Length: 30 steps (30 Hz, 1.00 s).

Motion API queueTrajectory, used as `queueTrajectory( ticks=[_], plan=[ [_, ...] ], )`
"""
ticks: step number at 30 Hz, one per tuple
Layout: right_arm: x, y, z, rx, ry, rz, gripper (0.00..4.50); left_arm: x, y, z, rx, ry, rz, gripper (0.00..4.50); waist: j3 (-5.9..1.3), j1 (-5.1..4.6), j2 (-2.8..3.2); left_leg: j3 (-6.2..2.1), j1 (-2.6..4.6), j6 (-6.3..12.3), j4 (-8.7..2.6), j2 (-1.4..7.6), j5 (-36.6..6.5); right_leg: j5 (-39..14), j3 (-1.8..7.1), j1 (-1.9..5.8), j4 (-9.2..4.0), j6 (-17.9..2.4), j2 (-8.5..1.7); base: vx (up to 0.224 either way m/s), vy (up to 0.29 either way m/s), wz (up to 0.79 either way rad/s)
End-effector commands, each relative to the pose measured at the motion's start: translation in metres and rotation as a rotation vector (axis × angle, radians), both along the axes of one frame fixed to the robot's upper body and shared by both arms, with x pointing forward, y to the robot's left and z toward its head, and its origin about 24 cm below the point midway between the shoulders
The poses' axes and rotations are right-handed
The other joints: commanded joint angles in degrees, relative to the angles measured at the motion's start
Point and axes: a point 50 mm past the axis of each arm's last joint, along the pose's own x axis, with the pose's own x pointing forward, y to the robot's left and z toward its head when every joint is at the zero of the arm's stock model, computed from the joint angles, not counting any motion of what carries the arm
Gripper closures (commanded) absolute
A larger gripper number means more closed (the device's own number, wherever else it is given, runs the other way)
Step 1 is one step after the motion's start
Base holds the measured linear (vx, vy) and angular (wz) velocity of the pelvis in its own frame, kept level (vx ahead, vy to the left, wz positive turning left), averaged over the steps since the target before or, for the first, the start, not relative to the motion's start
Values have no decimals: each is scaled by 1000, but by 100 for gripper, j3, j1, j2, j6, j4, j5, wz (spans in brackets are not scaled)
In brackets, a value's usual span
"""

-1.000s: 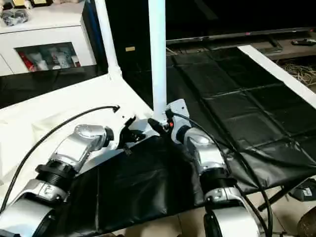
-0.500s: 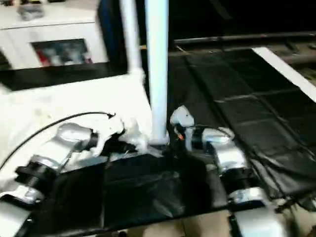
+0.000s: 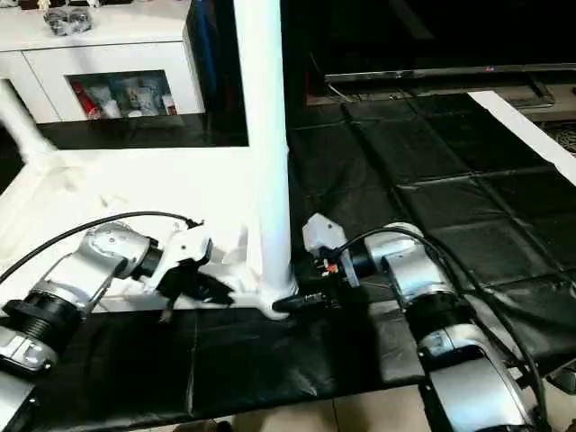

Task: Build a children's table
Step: Rotate leg to tighten

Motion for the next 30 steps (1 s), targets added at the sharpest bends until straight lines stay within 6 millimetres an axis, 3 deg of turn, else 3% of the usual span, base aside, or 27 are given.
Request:
queueTrajectory(
  ticks=[1, 14, 24, 25, 27, 30],
  plan=[
    [3, 4, 7, 0, -20, 43, 60, -5, -9, 3, 5, -3, -97, 450, -431, -37, -45, -77, 157, 265, -392, 272, -1741, -1683, 213, 239, -322, -1387, -327, 0, 0, 0],
    [0, 8, 3, 18, -3, 64, 168, -4, -12, 0, 5, -5, -108, 450, -441, -34, -22, -74, 170, 232, -389, 270, -1793, -1565, 211, 242, -312, -1428, -316, 0, 0, 0],
    [-3, 8, 0, 66, 47, 30, 180, -1, -16, 0, -54, -3, -28, 450, -434, -26, -13, -74, 175, 218, -388, 274, -1828, -1606, 213, 240, -318, -1426, -314, 0, 0, 0],
    [-4, 9, -2, 94, 62, -13, 180, 1, -19, 1, -81, -5, 20, 450, -436, -15, 1, -75, 182, 211, -388, 277, -1857, -1623, 213, 237, -319, -1420, -312, 0, 0, 0],
    [-3, 12, -5, 123, 73, -86, 180, 5, -22, 1, -91, -15, 80, 450, -434, -3, -27, -70, 188, 188, -389, 279, -1879, -1647, 218, 233, -325, -1412, -311, 0, 0, 0],
    [2, 19, -12, 139, 74, -257, 181, 13, -30, 3, -132, -21, 201, 450, -387, -30, -45, -83, 163, 80, -405, 255, -2048, -2180, 216, 230, -360, -1229, -328, 0, 0, 0]
  ],
)
